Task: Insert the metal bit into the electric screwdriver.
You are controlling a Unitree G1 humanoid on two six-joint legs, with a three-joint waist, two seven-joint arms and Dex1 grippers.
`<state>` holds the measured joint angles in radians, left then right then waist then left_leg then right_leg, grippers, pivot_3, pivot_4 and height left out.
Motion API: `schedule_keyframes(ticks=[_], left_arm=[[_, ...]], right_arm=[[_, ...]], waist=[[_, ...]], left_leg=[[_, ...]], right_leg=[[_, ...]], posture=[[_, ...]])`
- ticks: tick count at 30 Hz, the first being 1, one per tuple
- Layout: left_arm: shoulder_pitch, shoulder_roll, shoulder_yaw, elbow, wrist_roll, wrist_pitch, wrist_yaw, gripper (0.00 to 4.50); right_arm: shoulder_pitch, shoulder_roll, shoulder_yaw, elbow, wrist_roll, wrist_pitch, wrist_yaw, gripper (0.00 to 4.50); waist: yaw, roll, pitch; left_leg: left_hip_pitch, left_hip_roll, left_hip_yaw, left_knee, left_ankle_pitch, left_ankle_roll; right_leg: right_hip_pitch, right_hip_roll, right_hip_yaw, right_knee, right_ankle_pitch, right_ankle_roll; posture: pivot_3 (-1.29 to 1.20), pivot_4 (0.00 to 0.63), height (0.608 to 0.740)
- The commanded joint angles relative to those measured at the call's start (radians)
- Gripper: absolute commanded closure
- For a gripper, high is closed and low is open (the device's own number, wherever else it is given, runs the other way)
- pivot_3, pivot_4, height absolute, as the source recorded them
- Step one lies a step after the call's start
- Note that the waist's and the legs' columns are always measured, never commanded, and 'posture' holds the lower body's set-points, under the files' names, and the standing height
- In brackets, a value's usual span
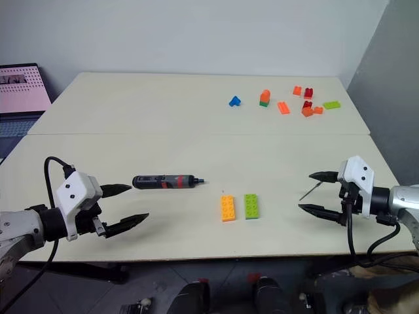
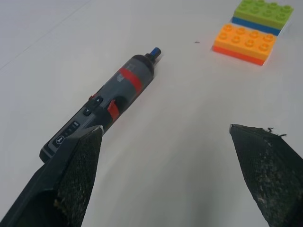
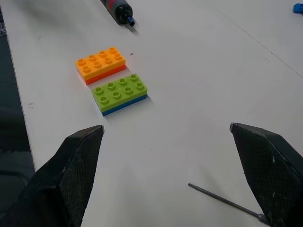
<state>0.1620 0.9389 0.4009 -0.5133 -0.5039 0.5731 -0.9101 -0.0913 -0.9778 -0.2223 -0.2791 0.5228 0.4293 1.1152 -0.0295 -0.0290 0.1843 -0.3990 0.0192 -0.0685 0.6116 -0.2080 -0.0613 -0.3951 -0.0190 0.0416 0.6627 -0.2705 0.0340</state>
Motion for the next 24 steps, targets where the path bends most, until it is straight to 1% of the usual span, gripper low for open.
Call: schedule_keyframes(ticks=[1,5,9,15,21,24], left_arm=[[-0.003,0.005,0.043,-0.029,-0.017,-0.005,-0.01,0.04],[-0.002,0.014,0.039,-0.021,-0.004,-0.006,-0.007,0.04],[-0.005,0.006,0.037,-0.025,-0.036,-0.025,-0.049,0.04],[-0.009,0.011,0.035,0.001,-0.012,-0.069,-0.077,0.04],[-0.036,0.019,-0.012,-0.024,-0.016,-0.104,-0.113,0.04],[-0.053,0.028,-0.061,-0.057,-0.029,-0.107,-0.148,0.04]], right_arm=[[0.002,-0.011,-0.039,-0.021,0.007,-0.006,0.004,0.0],[0.009,-0.016,-0.055,-0.016,0.011,-0.007,0.008,0.0],[0.017,-0.013,-0.061,-0.025,0.011,-0.002,0.006,0.0],[0.03,-0.013,-0.067,-0.027,0.01,-0.004,0.005,0.0],[0.052,-0.021,-0.081,-0.065,0.021,0.012,0.003,0.0],[0.089,-0.029,-0.107,-0.132,0.045,0.05,-0.005,0.0]], waist=[[0.0,0.0,0.0],[0.0,0.0,0.0],[0.0,0.0,0.0],[0.0,0.0,0.0],[0.0,0.0,0.0],[0.0,0.0,0.0]], left_leg=[[0.0,0.0,0.0,0.0,0.0,0.0],[0.0,0.0,0.0,0.0,0.0,0.0],[0.0,0.0,0.0,0.0,0.0,0.0],[0.0,0.0,0.0,0.0,0.0,0.0],[0.0,0.0,0.0,0.0,0.0,0.0],[0.0,0.0,0.0,0.0,0.0,0.0]], right_leg=[[0.0,0.0,0.0,0.0,0.0,0.0],[0.0,0.0,0.0,0.0,0.0,0.0],[0.0,0.0,0.0,0.0,0.0,0.0],[0.0,0.0,0.0,0.0,0.0,0.0],[0.0,0.0,0.0,0.0,0.0,0.0],[0.0,0.0,0.0,0.0,0.0,0.0]], posture=[[0.0,0.15,0.74],[0.0,0.15,0.74],[0.0,0.15,0.74],[0.0,0.15,0.74],[0.0,0.15,0.74],[0.0,0.15,0.74]])
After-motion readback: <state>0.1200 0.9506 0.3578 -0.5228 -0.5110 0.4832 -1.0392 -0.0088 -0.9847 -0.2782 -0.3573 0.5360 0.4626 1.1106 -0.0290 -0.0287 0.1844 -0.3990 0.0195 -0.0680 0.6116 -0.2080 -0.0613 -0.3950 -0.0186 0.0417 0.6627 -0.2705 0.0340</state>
